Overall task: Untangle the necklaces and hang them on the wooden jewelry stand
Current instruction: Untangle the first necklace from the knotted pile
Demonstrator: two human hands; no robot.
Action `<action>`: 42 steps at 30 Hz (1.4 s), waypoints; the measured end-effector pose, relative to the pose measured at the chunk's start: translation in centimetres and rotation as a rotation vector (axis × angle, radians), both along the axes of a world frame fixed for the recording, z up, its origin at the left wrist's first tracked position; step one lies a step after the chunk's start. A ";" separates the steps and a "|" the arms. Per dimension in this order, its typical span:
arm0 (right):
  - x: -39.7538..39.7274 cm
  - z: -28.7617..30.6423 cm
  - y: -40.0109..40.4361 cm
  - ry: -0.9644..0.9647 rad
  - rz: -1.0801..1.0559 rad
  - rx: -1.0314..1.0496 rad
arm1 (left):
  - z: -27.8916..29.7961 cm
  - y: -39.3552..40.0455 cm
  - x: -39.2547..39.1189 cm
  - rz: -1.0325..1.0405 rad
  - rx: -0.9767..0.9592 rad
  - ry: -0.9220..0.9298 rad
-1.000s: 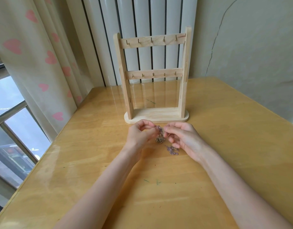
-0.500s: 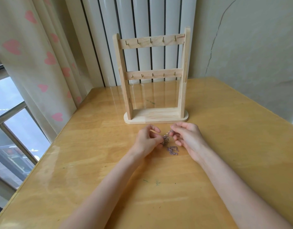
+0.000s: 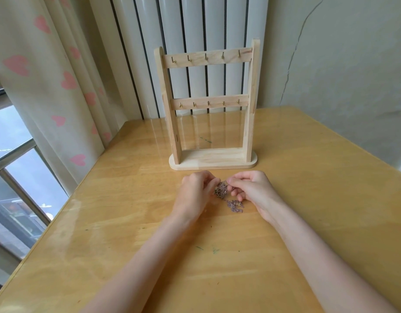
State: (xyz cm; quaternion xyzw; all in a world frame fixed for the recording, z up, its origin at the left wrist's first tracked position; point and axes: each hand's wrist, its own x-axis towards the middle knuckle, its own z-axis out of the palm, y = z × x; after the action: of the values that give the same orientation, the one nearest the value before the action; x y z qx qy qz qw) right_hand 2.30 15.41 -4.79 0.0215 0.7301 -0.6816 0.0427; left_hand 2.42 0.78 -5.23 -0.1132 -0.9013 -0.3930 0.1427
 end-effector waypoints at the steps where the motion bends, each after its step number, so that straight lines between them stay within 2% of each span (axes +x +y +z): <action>1: 0.0 0.0 0.0 0.004 0.001 0.009 | 0.0 0.0 0.0 0.003 -0.019 0.014; 3: -0.1 0.1 0.1 0.002 0.008 0.003 | 0.1 -0.3 -0.1 0.019 0.037 0.015; 4: -0.1 0.2 0.2 -0.007 0.014 -0.025 | 0.3 -0.5 -0.3 0.027 0.125 -0.014; 10: -0.2 0.6 0.1 -0.106 0.052 -0.482 | 1.2 -0.1 -0.2 -0.110 0.927 -0.415; 12: -0.3 0.5 0.1 -0.140 0.046 -0.558 | 1.7 -0.3 -0.2 -0.180 1.195 -0.537; 14: -0.3 0.5 0.2 -0.156 0.040 -0.618 | 2.1 -0.7 -0.3 -0.245 1.365 -0.633; 15: -0.3 0.6 0.2 -0.160 0.038 -0.642 | 2.2 -0.8 -0.3 -0.255 1.385 -0.659; 21: -0.4 0.6 0.5 -0.136 0.042 -0.712 | 1.8 -0.5 -0.2 -0.152 1.075 -0.636; 27: -0.2 0.7 0.4 0.024 0.099 -0.432 | 1.4 -0.3 0.2 -0.092 0.703 -0.429; 30: 0.2 0.9 -0.3 0.073 0.141 -0.303 | 1.5 -0.2 0.3 -0.136 0.667 -0.427; 35: 0.4 1.1 -0.2 0.068 0.170 -0.276 | 1.4 -0.3 0.3 -0.213 0.702 -0.442; 38: 0.3 0.9 0.0 0.051 0.195 -0.197 | 1.5 -0.1 0.1 -0.146 0.647 -0.338; 42: 0.1 0.4 -0.1 0.010 0.126 -0.033 | 1.2 -0.1 -0.5 -0.052 0.491 -0.151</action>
State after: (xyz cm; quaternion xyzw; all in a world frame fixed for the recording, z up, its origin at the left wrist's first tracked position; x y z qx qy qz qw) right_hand 2.44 15.35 -4.36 -0.0287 0.7188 -0.6898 0.0825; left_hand 1.91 0.71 -4.05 -0.0687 -0.7837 -0.6110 0.0883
